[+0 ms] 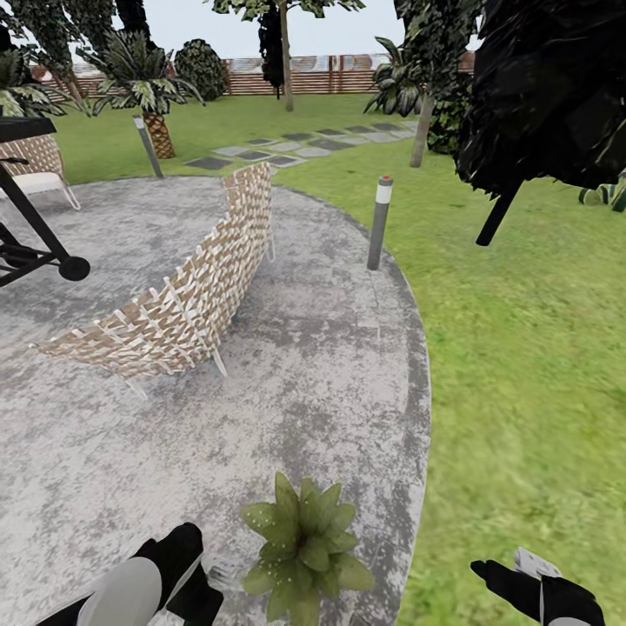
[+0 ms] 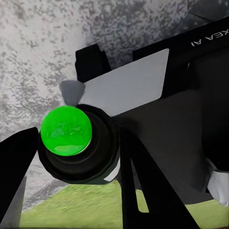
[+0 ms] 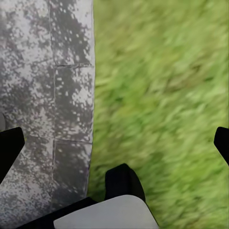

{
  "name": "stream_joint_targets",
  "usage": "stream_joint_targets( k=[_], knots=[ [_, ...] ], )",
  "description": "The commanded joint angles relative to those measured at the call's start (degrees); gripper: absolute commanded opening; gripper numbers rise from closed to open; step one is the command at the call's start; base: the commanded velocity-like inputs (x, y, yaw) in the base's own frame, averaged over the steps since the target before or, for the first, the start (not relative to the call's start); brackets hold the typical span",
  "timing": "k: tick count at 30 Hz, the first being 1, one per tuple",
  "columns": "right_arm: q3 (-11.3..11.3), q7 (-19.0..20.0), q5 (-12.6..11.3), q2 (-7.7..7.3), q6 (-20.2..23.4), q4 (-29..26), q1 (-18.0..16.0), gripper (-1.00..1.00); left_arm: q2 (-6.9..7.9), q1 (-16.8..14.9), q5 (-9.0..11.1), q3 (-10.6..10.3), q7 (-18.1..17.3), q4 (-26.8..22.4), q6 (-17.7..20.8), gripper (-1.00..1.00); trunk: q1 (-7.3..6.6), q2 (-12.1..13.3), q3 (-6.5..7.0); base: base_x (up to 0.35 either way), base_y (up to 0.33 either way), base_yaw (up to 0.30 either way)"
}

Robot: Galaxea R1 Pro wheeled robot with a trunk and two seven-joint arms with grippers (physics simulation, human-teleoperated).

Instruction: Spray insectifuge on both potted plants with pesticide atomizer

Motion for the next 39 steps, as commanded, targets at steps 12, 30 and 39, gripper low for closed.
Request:
stream_joint_targets(
  k=[12,30,39],
  knots=[
    [-0.36,0.47,0.47,0.02,0.06,-0.11,-0.1,1.0,0.13,0.01,-0.53,0.4,-0.48,1.36,0.27,-1.0,0.0,-0.02,-0.31,0.09,-0.184,0.048],
    [-0.37,0.47,0.47,0.02,0.06,-0.11,-0.1,1.0,1.01,0.01,-0.53,0.4,-0.48,1.42,0.25,-1.0,0.0,-0.02,-0.53,-0.121,-0.026,0.031],
    [-0.36,0.47,0.47,0.02,0.06,-0.11,-0.09,1.0,0.84,0.01,-0.53,0.4,-0.48,1.43,0.18,-1.0,0.0,-0.02,-0.95,-0.114,0.056,0.129]
  ],
)
